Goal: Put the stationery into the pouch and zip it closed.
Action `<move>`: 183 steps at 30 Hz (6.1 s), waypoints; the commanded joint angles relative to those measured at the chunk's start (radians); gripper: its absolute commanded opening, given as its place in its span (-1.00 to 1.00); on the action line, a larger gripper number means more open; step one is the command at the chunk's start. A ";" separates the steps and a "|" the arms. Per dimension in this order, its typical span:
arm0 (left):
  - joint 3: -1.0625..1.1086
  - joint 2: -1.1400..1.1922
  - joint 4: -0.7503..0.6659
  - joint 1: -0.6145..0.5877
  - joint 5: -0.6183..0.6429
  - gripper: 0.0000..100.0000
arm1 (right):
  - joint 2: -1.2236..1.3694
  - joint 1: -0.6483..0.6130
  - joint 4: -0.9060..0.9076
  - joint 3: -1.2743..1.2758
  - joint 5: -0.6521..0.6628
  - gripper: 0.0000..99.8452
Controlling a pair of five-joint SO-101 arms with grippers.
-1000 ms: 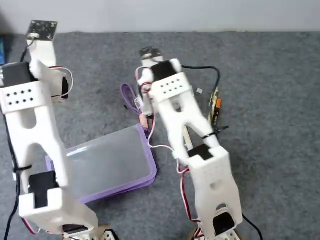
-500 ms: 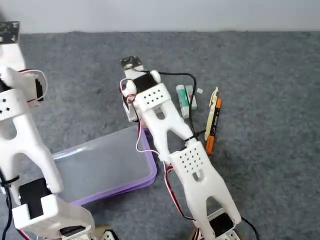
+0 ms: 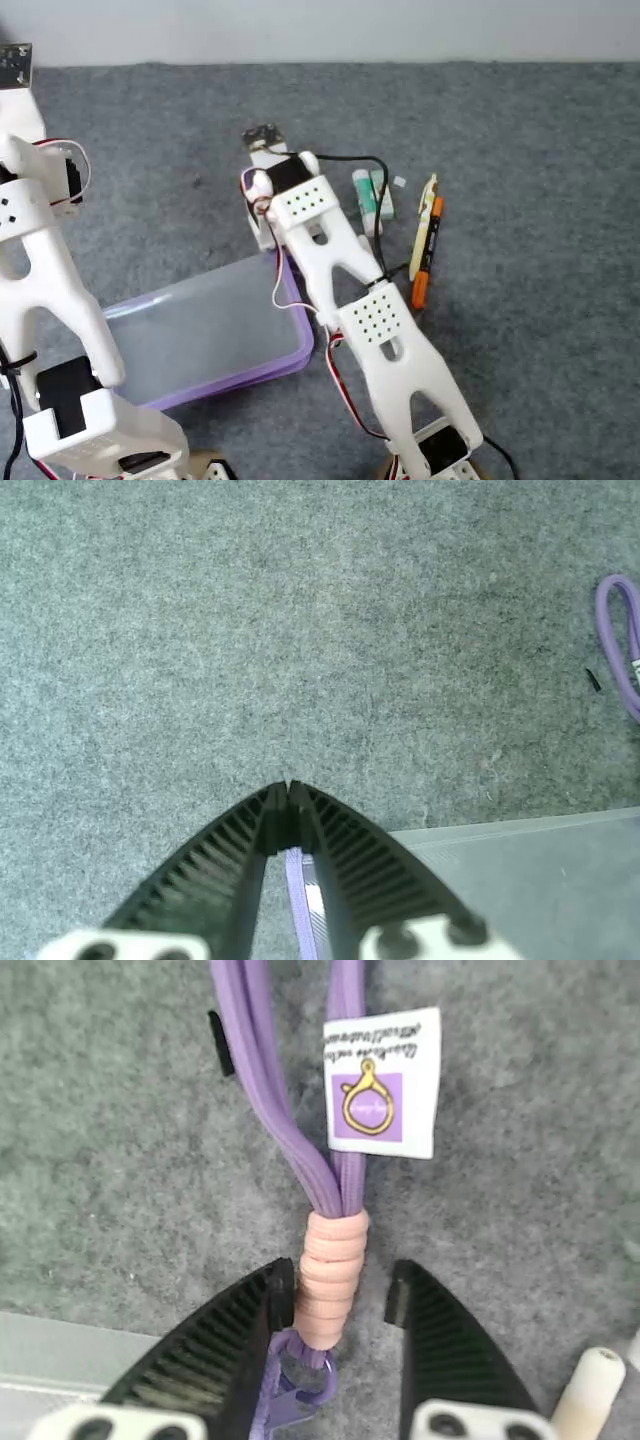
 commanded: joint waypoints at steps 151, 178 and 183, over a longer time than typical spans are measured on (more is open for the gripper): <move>-0.222 0.117 -0.129 0.439 -0.026 -0.97 | -1.027 -0.200 -0.094 -0.049 0.437 -0.98; -0.205 -0.153 0.018 0.189 -0.026 -0.97 | -1.024 -0.196 -0.341 0.198 0.359 -0.98; -0.196 -0.204 0.020 0.118 -0.031 -0.97 | -1.001 -0.173 -0.375 0.192 0.359 -0.98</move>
